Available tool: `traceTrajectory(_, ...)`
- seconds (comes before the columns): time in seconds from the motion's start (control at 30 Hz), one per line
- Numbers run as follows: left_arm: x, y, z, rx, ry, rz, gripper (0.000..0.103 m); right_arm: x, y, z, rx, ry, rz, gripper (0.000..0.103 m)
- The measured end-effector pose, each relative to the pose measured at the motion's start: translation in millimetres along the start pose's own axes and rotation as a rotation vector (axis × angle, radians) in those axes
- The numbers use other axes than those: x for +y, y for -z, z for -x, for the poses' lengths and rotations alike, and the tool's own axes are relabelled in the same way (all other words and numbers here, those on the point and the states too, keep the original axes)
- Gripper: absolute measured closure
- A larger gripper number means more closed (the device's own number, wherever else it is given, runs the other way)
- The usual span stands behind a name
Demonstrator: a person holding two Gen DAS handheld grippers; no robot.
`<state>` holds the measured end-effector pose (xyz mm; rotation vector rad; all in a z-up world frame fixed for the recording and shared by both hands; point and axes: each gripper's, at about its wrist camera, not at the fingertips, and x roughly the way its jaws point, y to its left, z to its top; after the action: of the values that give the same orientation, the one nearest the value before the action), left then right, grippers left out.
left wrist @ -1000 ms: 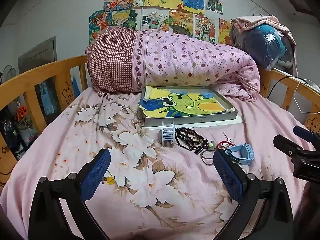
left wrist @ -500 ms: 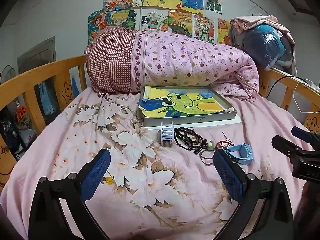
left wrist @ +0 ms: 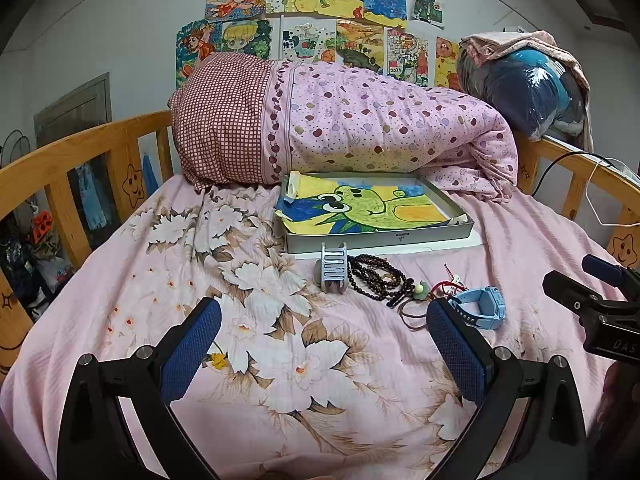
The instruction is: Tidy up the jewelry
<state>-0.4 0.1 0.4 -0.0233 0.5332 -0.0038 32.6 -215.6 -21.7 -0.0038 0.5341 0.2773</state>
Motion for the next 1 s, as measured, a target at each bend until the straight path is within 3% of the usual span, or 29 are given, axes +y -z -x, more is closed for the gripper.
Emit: traceTrajectory(1.0,0.1,0.1,0.1,0.0,0.001,0.001,0.002,-0.4,2.8,-2.6,0.009,-0.004,-0.01,0.0)
